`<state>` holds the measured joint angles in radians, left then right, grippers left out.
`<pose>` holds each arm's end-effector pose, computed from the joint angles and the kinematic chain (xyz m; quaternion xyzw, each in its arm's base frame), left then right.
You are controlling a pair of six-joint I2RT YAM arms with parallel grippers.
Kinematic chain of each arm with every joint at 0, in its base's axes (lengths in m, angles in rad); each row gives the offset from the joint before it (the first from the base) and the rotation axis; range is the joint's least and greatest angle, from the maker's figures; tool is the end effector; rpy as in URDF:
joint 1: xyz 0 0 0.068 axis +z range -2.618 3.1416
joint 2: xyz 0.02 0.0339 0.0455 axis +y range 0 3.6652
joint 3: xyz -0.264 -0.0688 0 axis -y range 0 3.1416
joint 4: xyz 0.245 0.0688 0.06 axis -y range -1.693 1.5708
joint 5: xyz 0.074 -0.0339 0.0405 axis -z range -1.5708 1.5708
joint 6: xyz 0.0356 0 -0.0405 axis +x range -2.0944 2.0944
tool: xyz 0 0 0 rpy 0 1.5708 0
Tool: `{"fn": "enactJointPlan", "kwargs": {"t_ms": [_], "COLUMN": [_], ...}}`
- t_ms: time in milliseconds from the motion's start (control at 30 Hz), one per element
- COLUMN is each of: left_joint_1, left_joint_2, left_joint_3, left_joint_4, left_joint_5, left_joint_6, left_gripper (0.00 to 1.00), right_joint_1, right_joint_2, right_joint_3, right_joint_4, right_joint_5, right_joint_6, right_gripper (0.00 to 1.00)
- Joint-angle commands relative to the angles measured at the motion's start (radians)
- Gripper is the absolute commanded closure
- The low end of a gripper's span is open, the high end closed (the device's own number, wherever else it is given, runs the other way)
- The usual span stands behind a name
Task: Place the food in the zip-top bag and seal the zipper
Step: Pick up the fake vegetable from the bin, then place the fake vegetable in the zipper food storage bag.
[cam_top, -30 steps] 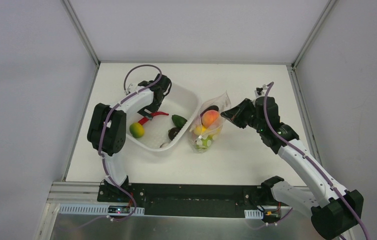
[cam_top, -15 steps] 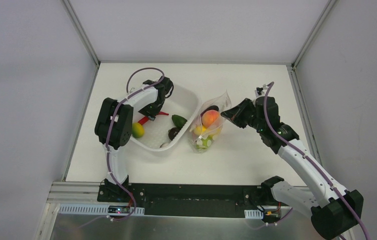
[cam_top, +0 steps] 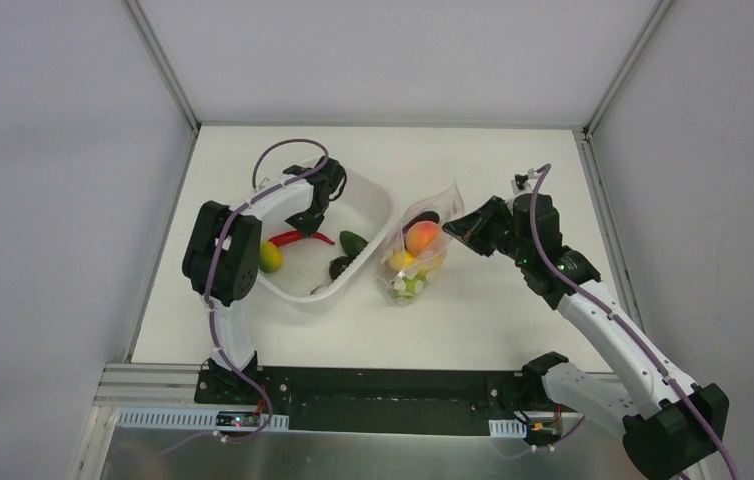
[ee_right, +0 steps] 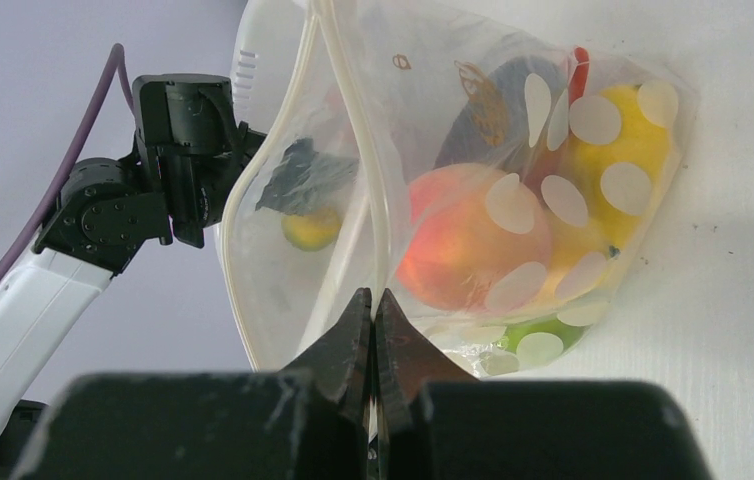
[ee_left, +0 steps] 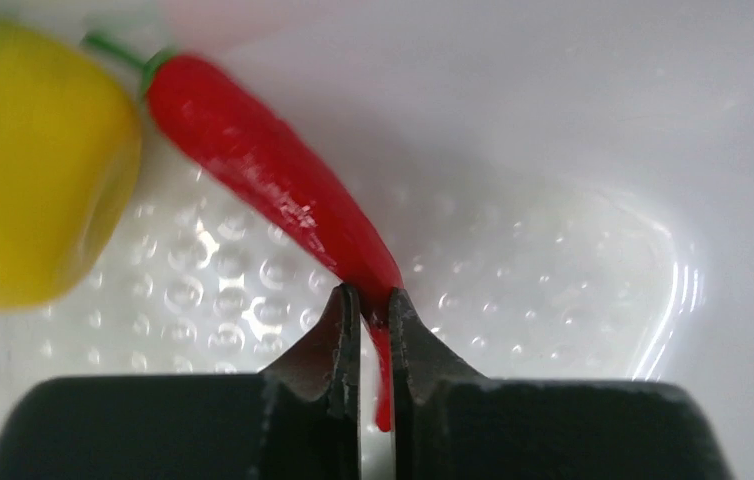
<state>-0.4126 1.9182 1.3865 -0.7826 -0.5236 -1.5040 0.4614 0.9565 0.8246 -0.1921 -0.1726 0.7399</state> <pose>0.3535 -0.1353 0.1878 -0.5255 0.8017 0.0465 0.2811 0.1961 0.1043 0.3218 0.0624 0.8080 0.3865 0.4403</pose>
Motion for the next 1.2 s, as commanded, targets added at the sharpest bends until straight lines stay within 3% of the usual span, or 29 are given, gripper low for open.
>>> {"fn": "enactJointPlan", "kwargs": {"t_ms": [0,500,867,1167], "left_joint_1": [0.000,-0.031,-0.162,-0.256], "left_joint_2": [-0.104,-0.332,-0.581,-0.741], "left_joint_3": [-0.062,-0.166,-0.164,-0.179], "left_joint_4": [0.018,0.107,0.367,0.611], "left_joint_5": [0.014,-0.101,-0.179,-0.020], "left_joint_6": [0.060,0.170,0.596,0.811], "left_gripper": [1.00,1.00,1.00,1.00], "right_joint_1": [-0.005,-0.004,-0.003,-0.004], "right_joint_2": [-0.033,-0.052,-0.020,-0.041], "right_joint_3": [0.018,0.008,0.021,0.024], "right_joint_4": [0.022,0.013,0.036,0.044], "right_joint_5": [0.002,0.002,-0.027,-0.026], "right_joint_6": [-0.004,0.000,0.015,0.021], "right_gripper": [1.00,1.00,1.00,1.00]}}
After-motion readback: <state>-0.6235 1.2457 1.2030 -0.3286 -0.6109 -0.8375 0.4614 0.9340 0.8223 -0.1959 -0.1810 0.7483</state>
